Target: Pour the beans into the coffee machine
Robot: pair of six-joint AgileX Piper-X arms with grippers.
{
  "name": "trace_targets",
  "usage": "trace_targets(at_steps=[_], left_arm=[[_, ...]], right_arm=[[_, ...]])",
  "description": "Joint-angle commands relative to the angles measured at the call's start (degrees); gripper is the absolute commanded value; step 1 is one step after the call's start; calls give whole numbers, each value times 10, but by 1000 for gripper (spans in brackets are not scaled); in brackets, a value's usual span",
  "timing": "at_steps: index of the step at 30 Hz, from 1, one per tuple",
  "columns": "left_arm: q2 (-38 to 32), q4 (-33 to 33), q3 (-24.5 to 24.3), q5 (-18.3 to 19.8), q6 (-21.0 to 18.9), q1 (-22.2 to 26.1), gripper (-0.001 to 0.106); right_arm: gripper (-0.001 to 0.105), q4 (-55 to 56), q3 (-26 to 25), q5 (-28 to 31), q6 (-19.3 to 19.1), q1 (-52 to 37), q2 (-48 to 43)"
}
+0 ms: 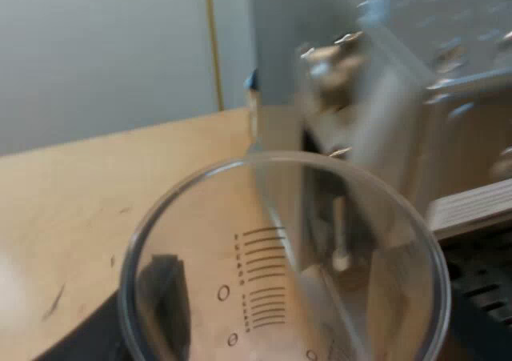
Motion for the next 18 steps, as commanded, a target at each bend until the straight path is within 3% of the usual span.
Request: trace_targets(at_steps=[1,10,14,18], left_arm=[[-2,-45,31,23,-7,22,28],[-2,-142,135,38,-5,36,28],[-2,-196,180,38,-5,36,28],[1,-289,239,38,-5,36,28]], right_arm=[[79,-14,1,-6,-2,23,20],[79,-51,6,111,-2,51,88],[79,-64,6,112,-2,51,108],[79,-99,6,119,-2,51,142]])
